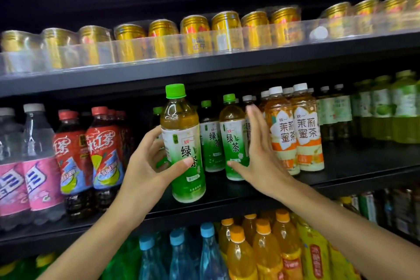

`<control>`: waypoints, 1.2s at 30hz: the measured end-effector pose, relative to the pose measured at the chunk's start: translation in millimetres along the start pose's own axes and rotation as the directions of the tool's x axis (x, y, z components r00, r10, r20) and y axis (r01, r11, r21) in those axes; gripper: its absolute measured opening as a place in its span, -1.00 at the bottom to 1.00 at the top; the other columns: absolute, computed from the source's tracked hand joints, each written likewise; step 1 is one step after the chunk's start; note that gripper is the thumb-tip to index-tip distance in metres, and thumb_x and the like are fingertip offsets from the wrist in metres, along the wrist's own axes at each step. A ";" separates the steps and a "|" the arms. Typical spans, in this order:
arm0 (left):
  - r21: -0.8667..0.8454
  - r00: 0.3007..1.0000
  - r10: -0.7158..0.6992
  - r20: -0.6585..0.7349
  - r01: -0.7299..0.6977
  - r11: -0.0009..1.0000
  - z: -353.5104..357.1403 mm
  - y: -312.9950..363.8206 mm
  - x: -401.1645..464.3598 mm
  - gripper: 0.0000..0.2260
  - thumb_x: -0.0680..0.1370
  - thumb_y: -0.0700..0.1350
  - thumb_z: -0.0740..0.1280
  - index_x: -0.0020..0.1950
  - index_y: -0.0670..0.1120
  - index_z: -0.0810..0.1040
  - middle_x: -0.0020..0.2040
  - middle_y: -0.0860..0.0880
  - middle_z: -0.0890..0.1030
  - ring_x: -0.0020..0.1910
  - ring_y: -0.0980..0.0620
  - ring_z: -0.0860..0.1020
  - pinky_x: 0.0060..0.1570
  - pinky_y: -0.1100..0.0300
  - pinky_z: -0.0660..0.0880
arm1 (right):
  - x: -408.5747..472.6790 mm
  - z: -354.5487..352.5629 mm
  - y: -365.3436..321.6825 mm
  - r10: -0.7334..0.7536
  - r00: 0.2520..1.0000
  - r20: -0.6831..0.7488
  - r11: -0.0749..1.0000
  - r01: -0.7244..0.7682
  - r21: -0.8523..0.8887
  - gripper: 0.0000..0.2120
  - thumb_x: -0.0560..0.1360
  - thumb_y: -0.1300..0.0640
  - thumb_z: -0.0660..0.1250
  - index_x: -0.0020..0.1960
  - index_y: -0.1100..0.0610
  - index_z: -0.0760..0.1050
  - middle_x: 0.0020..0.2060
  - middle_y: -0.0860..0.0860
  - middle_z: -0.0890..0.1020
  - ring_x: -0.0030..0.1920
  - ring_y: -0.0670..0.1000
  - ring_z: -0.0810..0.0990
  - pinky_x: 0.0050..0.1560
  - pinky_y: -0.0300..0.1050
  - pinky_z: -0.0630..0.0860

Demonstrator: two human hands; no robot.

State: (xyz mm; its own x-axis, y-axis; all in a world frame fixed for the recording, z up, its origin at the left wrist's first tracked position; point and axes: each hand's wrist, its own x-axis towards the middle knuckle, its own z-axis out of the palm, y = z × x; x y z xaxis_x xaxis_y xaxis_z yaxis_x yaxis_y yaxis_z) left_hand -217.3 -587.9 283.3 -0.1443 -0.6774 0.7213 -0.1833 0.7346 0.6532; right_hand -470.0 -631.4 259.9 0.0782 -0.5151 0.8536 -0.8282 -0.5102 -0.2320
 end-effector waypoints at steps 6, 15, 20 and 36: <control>0.001 1.000 -0.012 -0.005 0.012 1.000 1.7 -0.5 2.3 -0.42 0.43 -0.21 0.54 0.39 0.09 0.48 0.17 0.13 0.68 0.21 0.18 0.61 0.26 0.06 0.51 | 13.5 -2.9 -2.8 -0.091 0.975 0.201 0.934 0.153 -0.323 -0.01 0.40 -0.05 0.57 0.62 -0.10 0.03 0.57 -0.10 -0.41 0.58 0.08 -0.41 0.55 0.28 0.14; -0.026 0.998 -0.050 -0.023 0.050 0.998 9.9 -7.2 16.3 -0.41 0.41 -0.23 0.56 0.39 0.06 0.49 0.15 0.02 0.69 0.17 0.06 0.65 0.12 0.08 0.60 | 22.0 5.7 4.7 0.002 0.978 0.209 0.961 0.056 -0.272 -0.09 0.38 0.08 0.59 0.57 -0.07 0.15 0.55 -0.15 -0.44 0.61 0.12 -0.32 0.50 0.17 0.25; 0.021 0.998 -0.069 -0.006 0.069 0.997 22.6 -14.0 41.5 -0.36 0.41 -0.24 0.58 0.43 0.03 0.46 0.18 0.05 0.63 0.11 0.21 0.64 -0.04 0.34 0.60 | 21.1 6.9 9.7 -0.019 0.979 0.202 0.966 0.070 -0.248 -0.04 0.39 0.10 0.59 0.61 -0.06 0.10 0.55 -0.16 -0.44 0.61 0.11 -0.30 0.50 0.18 0.25; 0.352 0.979 -0.061 0.193 -0.011 0.936 50.2 -47.0 81.8 -0.51 0.51 0.02 0.51 0.39 0.03 0.44 0.12 0.19 0.65 0.12 0.24 0.62 0.23 0.15 0.57 | 3.5 -10.6 18.4 0.000 0.960 0.279 0.991 0.038 -0.132 0.03 0.45 0.04 0.53 0.64 -0.10 -0.13 0.52 -0.27 -0.44 0.59 0.03 0.13 0.25 -0.02 0.57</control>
State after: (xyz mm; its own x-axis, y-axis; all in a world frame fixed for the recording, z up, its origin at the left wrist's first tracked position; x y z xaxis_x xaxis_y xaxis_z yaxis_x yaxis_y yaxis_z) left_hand -269.2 -679.8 300.1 -0.3179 -0.7154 0.6222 -0.5124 0.6818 0.5222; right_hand -490.9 -635.3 263.6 0.2296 -0.6868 0.6896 -0.8905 -0.4342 -0.1360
